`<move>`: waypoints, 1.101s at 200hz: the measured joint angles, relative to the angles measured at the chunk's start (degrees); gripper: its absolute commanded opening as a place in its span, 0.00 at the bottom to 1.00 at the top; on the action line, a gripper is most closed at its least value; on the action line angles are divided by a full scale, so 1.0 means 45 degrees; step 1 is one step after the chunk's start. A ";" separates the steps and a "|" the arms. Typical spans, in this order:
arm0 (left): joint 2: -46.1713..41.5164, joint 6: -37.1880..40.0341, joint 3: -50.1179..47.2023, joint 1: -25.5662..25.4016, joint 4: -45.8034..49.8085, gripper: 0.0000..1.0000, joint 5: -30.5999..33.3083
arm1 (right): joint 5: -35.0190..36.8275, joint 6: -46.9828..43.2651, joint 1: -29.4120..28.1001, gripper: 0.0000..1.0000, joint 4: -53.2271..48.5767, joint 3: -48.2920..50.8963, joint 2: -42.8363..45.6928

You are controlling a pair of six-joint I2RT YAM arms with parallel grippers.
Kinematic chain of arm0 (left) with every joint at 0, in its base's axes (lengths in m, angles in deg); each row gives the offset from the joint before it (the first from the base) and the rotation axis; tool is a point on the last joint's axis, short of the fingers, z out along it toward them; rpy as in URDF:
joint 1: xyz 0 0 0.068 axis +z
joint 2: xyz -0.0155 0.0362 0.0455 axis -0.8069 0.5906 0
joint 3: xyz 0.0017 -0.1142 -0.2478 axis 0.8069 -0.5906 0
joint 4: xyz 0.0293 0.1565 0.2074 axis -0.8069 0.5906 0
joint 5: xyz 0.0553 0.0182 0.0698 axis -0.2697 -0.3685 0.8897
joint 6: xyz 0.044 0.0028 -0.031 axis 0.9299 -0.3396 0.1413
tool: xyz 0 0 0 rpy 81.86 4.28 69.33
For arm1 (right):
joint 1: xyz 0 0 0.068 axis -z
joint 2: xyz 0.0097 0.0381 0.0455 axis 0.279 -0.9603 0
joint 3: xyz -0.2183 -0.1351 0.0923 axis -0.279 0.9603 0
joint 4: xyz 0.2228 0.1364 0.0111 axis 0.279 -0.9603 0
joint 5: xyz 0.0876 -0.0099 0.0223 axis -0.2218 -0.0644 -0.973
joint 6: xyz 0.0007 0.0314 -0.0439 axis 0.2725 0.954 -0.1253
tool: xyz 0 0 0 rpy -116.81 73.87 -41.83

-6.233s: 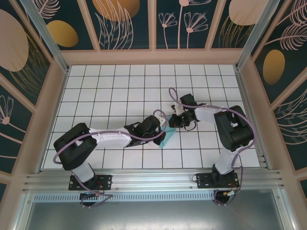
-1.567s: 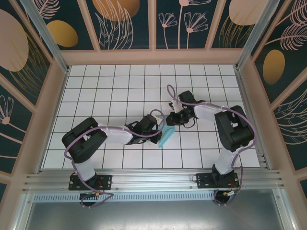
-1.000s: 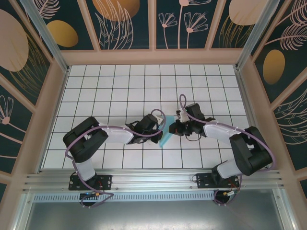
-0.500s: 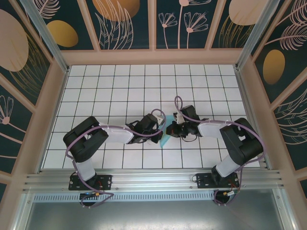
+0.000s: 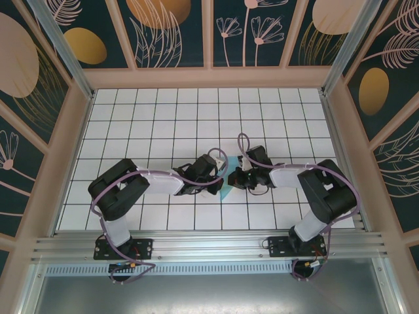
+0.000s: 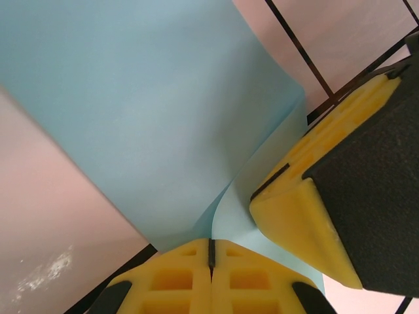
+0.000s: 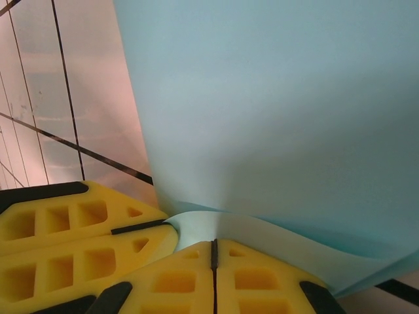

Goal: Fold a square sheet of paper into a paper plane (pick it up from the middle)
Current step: Third fold the triangle at the center of the table.

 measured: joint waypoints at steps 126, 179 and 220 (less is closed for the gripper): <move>0.0189 0.0005 0.0204 0.0000 -0.0019 0.02 0.0005 | -0.0738 0.1331 -0.0204 0.05 0.1885 0.1710 0.1350; 0.0238 0.0068 0.0248 0.0000 -0.0019 0.02 0.0049 | -0.0695 0.1559 -0.0228 0.05 0.2919 0.2079 0.0549; 0.0248 0.0102 0.0262 0.0000 -0.0019 0.01 0.0092 | -0.0665 0.1768 -0.0442 0.06 0.3016 0.2477 0.1345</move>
